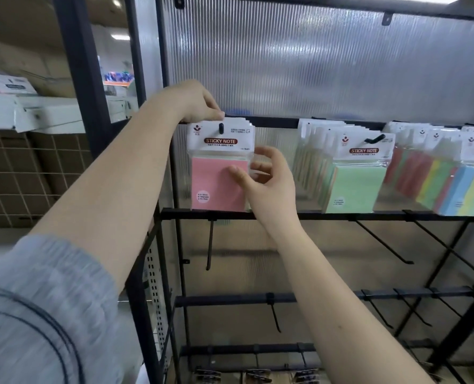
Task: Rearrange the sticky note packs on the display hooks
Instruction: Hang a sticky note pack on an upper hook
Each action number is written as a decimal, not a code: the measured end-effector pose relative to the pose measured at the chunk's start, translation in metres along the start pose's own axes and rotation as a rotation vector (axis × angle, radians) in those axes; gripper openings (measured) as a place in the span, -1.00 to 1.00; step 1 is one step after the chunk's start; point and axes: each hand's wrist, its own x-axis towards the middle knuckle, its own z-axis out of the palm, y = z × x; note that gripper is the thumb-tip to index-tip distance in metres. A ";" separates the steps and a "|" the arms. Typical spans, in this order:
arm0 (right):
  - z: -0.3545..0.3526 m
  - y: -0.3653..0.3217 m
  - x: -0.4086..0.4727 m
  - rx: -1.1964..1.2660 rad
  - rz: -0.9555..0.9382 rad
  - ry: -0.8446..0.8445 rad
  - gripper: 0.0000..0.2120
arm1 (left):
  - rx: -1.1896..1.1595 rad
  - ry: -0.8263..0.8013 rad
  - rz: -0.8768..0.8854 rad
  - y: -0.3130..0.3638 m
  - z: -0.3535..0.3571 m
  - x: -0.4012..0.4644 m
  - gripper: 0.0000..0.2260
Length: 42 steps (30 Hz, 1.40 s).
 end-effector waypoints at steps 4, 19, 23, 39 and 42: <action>0.000 0.001 -0.003 0.070 -0.078 0.046 -0.67 | 0.003 -0.024 0.050 -0.005 -0.003 -0.004 -0.75; -0.009 -0.001 -0.013 0.126 -0.042 -0.004 -0.78 | 0.095 -0.102 0.052 -0.009 -0.007 0.010 -0.84; -0.006 0.004 -0.014 0.054 -0.029 0.073 -0.80 | 0.130 -0.077 0.043 -0.014 -0.005 0.016 -0.82; -0.006 0.004 -0.012 0.023 -0.043 0.059 -0.80 | -0.164 -0.082 0.108 -0.026 0.007 0.026 -0.98; -0.007 0.005 -0.013 0.042 -0.046 0.061 -0.78 | -0.133 -0.126 0.108 -0.025 0.002 0.027 -0.96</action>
